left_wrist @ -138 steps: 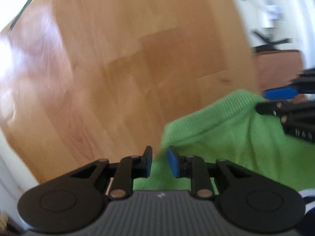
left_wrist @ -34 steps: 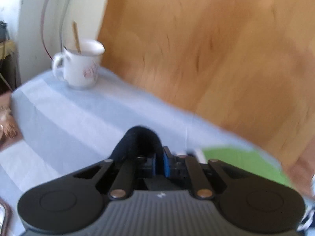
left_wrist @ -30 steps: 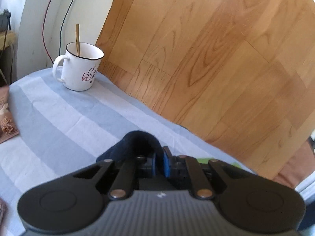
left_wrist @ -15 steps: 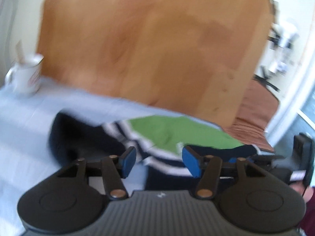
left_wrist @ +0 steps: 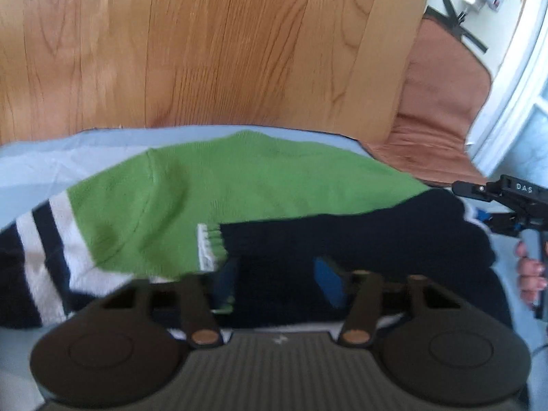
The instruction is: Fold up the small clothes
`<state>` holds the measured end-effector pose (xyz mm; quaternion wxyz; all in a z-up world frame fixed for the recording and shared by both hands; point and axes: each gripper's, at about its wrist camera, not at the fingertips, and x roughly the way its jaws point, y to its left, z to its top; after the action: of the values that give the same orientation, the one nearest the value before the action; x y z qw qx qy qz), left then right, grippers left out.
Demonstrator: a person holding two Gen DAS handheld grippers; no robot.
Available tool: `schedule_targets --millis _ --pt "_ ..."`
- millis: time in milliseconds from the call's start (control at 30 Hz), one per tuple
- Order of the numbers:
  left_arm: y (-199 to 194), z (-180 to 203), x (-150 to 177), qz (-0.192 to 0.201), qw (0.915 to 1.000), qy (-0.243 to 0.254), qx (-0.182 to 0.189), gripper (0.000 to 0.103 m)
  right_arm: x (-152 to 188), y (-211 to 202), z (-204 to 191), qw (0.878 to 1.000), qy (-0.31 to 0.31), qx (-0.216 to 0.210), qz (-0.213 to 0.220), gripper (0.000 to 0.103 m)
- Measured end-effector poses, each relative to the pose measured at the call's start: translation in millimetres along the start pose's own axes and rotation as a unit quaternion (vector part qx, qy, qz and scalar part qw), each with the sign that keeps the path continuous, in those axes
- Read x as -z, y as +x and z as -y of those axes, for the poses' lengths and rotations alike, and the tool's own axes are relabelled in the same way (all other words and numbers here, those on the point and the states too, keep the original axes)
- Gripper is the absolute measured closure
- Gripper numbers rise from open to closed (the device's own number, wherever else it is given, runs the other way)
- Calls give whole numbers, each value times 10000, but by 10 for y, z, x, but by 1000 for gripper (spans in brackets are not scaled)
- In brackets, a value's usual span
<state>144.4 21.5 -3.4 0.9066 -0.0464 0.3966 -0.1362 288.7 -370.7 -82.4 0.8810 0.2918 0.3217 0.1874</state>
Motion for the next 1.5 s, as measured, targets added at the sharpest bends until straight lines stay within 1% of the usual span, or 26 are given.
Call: schedule_targets --millis 33,67,133,200,233,300,367,433,467,500,533,600,633,667,700,767,833,933,1000,1033,1100,1200,1267,1333,1433,1500 --pt "13 43 -12 2 9999 97 -120 102 -48 83 -65 9999 -107 56 -109 93" --pt "19 48 -28 -28 9998 129 -114 101 -135 63 -146 9997 -241 23 64 93" --pt "20 45 -82 93 9998 57 -135 101 -302 -95 -406 9937 -782 -426 687 93" --pt "43 57 -120 369 9982 85 -473 101 -357 -235 -637 9811 -1343 -714 1196 93" --pt "71 44 -120 480 9967 68 -654 101 -356 -229 -722 9762 -1626 -633 1289 93" --pt "199 -18 -101 432 9954 -71 -852 101 -318 -54 -752 9727 -2022 -70 1133 93" --pt "304 -46 -62 483 9940 -134 -968 100 -269 220 -612 9759 -1998 573 671 88" --pt "309 -17 -44 526 9936 -52 -999 100 -224 247 -439 9827 -1624 715 536 83" --pt "288 -22 -32 535 9939 -35 -968 99 -204 151 -351 9877 -1321 539 640 78" --pt "268 -33 -29 535 9944 -42 -908 98 -177 22 -271 9916 -997 300 763 62" --pt "240 -55 -29 530 9951 -87 -827 96 -140 -89 -220 9930 -782 138 874 52" --pt "151 -140 -46 488 9970 -308 -516 85 -40 -280 -210 9932 -620 15 985 51" --pt "115 -182 -58 465 9974 -445 -331 73 18 -357 -228 9931 -674 17 959 51" --pt "81 -219 -67 449 9973 -563 -158 67 47 -357 -285 9927 -760 38 933 51" --pt "44 -245 -72 418 9972 -624 -39 66 83 -382 -340 9923 -866 37 890 51" --pt "5 -261 -57 340 9971 -671 92 66 202 -439 -410 9916 -991 -60 830 51" --pt "-2 -252 -38 240 9973 -652 239 67 301 -434 -487 9922 -969 -309 725 51" --pt "69 -146 -24 104 9989 -442 109 70 483 -281 -688 9897 -1244 -439 565 51" --pt "98 -40 -24 103 9996 -205 -144 98 591 -162 -764 9868 -1495 -429 459 51" --pt "115 -10 -26 105 9996 -152 -222 101 643 -108 -783 9854 -1617 -350 395 51" --pt "92 4 -33 283 9987 -131 -400 101 679 -46 -825 9822 -1849 -175 281 51" --pt "-1 -13 -44 884 9913 -25 -975 101 671 -116 -807 9809 -1867 -397 374 51" --pt "-24 -121 -77 986 9881 -250 -1150 101 665 -122 -793 9808 -1863 -441 365 51" --pt "23 -271 -86 806 9891 -528 -1112 101 670 -96 -797 9808 -1858 -476 342 51" --pt "60 -439 -82 391 9936 -866 -608 97 704 -117 -820 9793 -1922 -538 325 51" --pt "10 -500 -77 249 9939 -1002 -379 90 740 -147 -864 9767 -2024 -630 326 50"
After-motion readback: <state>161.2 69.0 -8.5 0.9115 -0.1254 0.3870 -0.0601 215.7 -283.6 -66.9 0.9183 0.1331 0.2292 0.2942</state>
